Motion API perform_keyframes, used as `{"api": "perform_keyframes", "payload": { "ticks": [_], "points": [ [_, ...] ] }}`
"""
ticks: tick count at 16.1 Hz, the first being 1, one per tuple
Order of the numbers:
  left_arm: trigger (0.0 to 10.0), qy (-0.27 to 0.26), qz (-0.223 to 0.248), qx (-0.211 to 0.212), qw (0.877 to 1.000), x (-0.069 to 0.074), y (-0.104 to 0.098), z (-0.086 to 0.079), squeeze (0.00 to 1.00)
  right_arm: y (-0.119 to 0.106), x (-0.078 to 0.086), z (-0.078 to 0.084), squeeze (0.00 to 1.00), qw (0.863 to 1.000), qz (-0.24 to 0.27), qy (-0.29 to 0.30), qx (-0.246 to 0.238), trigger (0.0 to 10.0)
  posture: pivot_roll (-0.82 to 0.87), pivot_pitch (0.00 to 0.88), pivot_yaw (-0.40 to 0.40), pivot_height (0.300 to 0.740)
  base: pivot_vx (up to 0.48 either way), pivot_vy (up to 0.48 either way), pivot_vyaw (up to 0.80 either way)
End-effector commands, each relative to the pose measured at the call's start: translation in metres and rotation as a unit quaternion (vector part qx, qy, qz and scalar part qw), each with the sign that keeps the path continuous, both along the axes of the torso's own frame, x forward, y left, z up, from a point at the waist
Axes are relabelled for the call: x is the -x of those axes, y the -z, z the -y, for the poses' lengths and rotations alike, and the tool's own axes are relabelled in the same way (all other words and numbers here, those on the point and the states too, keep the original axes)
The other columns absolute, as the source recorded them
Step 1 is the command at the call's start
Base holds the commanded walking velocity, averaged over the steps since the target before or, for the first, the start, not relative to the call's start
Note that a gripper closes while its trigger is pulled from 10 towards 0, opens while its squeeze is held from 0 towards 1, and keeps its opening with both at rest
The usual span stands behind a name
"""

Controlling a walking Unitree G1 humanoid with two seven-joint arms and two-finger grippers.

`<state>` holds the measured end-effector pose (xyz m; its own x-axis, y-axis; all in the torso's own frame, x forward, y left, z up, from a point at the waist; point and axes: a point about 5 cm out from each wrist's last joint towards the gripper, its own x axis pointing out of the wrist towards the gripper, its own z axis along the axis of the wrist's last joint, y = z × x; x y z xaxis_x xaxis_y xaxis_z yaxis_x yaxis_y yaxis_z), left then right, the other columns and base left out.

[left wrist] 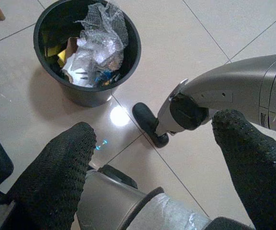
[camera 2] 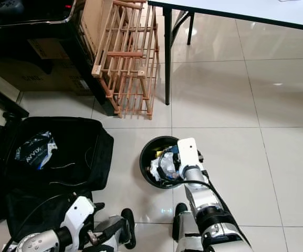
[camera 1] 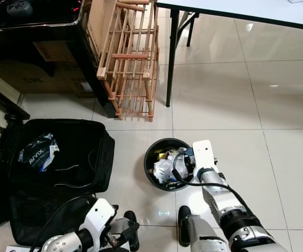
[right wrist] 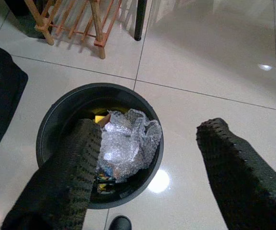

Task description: Picking trash to rubbish bin

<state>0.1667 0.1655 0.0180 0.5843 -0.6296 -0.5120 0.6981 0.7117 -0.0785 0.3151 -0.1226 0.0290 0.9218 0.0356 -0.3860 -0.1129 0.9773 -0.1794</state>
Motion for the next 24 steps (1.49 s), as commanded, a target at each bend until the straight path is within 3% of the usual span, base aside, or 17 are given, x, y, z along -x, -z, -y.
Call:
{"api": "perform_keyframes", "payload": {
  "ticks": [1, 3, 4, 5, 12, 16, 20, 24],
  "points": [
    [10.0, 0.000, -0.018, -0.009, 1.000, 0.008, 0.008, -0.002, 0.00, 0.007, 0.004, -0.001, 1.00, 1.000, -0.014, 0.001, -0.007, 10.0, 0.11, 0.344, 0.073, 0.740, 0.000, 0.000, 0.00],
    [10.0, 0.001, -0.016, -0.009, 1.000, 0.006, 0.007, -0.002, 0.00, 0.005, 0.003, 0.002, 1.00, 1.000, -0.006, 0.007, 0.001, 10.0, 0.11, 0.337, 0.072, 0.740, 0.000, 0.000, 0.00],
    [10.0, 0.001, -0.015, -0.009, 1.000, 0.005, 0.007, -0.002, 0.00, 0.004, 0.003, 0.004, 0.12, 1.000, -0.003, 0.011, 0.002, 10.0, 0.11, 0.333, 0.071, 0.740, 0.000, 0.000, 0.00],
    [10.0, 0.001, -0.014, -0.009, 1.000, 0.004, 0.007, -0.001, 0.00, 0.002, 0.002, 0.006, 0.00, 1.000, 0.003, 0.015, 0.004, 10.0, 0.11, 0.328, 0.071, 0.740, 0.000, 0.000, 0.00],
    [10.0, 0.004, 0.015, -0.008, 1.000, -0.023, -0.002, 0.003, 0.00, -0.017, -0.004, 0.017, 0.00, 0.997, 0.068, 0.030, 0.021, 10.0, 0.09, 0.252, 0.067, 0.740, 0.000, 0.000, 0.00],
    [10.0, -0.008, 0.029, -0.009, 1.000, -0.044, 0.008, 0.009, 0.00, -0.022, 0.010, 0.040, 0.00, 0.993, 0.096, 0.058, 0.037, 10.0, 0.08, 0.175, 0.057, 0.740, 0.000, 0.000, 0.00],
    [10.0, -0.049, 0.048, 0.005, 0.998, -0.063, 0.007, 0.006, 0.00, -0.030, 0.020, 0.047, 0.00, 0.990, 0.115, 0.063, 0.045, 10.0, 0.04, 0.120, 0.052, 0.740, 0.000, 0.000, 0.00],
    [10.0, -0.092, 0.084, 0.014, 0.992, -0.081, 0.004, 0.005, 0.00, -0.053, 0.029, 0.051, 0.00, 0.983, 0.154, 0.085, 0.046, 10.0, 0.02, 0.086, 0.039, 0.740, 0.000, 0.000, 0.00]
  ]
}}
